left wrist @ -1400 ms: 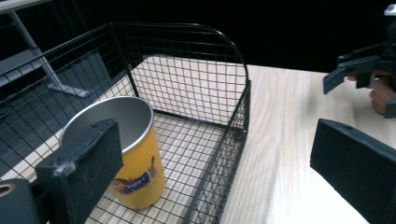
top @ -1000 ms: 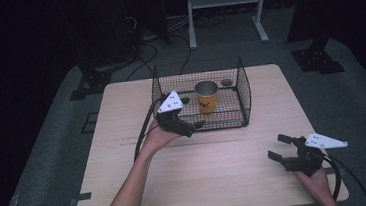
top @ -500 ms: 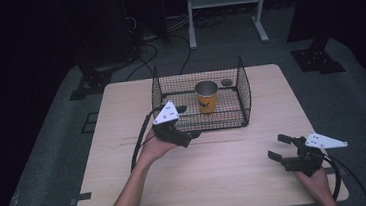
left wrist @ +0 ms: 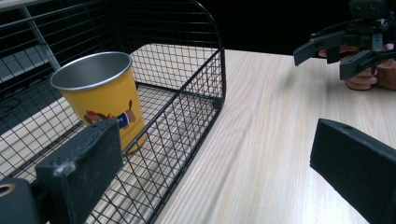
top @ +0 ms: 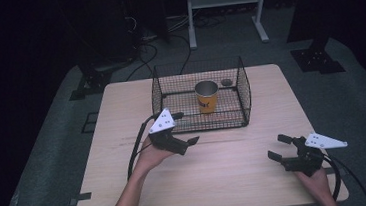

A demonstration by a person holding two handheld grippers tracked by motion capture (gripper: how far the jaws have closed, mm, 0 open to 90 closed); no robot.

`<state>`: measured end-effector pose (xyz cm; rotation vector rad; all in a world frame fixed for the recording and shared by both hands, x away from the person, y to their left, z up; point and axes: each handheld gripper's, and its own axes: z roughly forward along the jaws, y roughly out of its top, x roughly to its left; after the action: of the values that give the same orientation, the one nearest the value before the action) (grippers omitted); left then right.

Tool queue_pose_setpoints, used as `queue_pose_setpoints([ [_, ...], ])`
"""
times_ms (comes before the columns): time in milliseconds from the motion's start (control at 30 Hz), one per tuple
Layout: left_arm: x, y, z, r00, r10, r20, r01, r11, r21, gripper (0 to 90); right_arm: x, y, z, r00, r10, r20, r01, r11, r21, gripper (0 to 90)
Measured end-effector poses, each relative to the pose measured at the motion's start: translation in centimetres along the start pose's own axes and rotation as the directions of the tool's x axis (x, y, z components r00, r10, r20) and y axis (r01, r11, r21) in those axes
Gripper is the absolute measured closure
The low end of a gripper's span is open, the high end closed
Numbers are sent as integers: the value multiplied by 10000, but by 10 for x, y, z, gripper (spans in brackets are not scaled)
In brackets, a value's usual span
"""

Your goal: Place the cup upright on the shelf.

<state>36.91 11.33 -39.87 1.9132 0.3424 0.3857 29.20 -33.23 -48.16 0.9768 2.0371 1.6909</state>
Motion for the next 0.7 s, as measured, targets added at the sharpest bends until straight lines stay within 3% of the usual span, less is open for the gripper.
queue_pose_setpoints([
  [700,-16,-20,-14,9999,-154,47,154,9999,-12,18,0,0,0,10000,2,-12,-2,10000,15,145],
])
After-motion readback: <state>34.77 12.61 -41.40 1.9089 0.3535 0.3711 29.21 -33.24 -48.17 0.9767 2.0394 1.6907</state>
